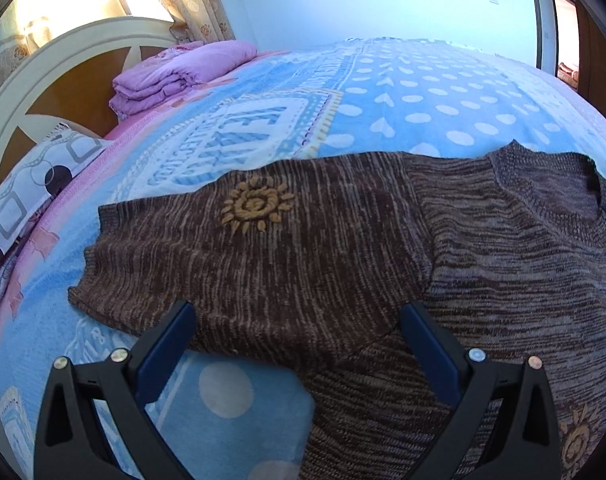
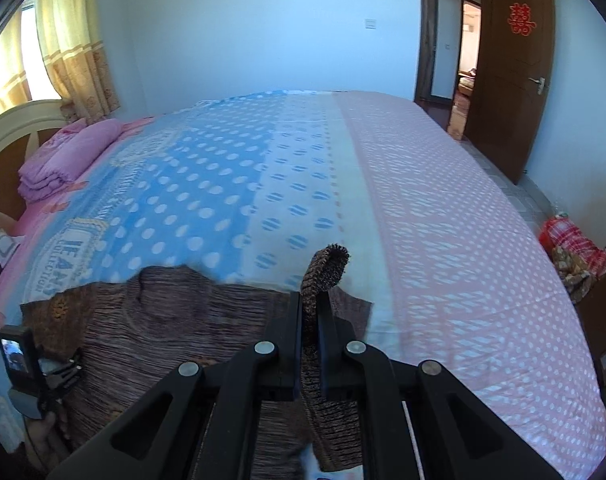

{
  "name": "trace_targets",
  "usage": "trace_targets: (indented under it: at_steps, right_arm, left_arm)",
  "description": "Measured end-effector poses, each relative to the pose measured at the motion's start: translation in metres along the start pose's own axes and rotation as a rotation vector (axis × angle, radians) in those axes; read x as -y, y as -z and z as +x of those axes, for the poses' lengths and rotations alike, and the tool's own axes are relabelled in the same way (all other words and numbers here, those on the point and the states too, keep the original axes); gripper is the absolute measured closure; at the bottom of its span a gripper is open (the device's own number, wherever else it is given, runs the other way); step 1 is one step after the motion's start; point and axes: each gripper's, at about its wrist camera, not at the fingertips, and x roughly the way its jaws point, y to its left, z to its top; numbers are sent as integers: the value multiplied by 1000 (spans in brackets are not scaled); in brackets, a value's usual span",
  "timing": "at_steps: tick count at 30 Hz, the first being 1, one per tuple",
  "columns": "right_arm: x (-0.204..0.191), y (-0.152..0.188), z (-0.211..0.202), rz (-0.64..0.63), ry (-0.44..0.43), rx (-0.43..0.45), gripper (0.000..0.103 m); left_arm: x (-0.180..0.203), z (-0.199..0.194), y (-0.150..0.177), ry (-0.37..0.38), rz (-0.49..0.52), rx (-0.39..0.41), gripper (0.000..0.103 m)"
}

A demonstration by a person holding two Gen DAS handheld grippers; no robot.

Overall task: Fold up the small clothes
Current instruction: 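Fold the held sleeve across the sweater body and open the right gripper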

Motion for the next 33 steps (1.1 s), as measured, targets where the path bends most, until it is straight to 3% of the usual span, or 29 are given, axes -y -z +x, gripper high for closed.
trace_targets:
  at_steps: [6,9,10,11,14,18,23,26,28,31,33]
  right_arm:
    - [-74,-4,25,-39,-116,-11,98]
    - [-117,4,52,-48,-197,-28,97]
    - [-135,11,66,-52,-263,-49,97]
    - [-148,18,77,-57,-306,-74,93]
    - [-179,49,104,-88,-373,-167,50]
    - [-175,95,98,-138,-426,-199,49]
    - [-91,136,60,-127,-332,-156,49]
    - [-40,144,48,-146,-94,-80,49]
    - [-19,145,51,-144,24,-78,49]
    - [-6,148,63,-104,9,-107,49]
    - [-12,154,74,-151,31,-118,49]
  left_arm:
    - [-3,1,1,12,-17,-5,0]
    - [-3,2,1,13,-17,-8,0]
    - [-3,2,1,15,-19,-10,0]
    - [-4,2,1,17,-21,-11,0]
    - [-7,4,2,33,-36,-22,0]
    - [-9,3,1,44,-40,-25,0]
    - [-8,-13,1,37,1,-7,0]
    - [5,-29,-2,49,40,21,0]
    - [26,-39,-6,64,79,28,0]
    - [51,-50,-8,90,107,31,0]
    - [69,-53,-7,116,129,22,0]
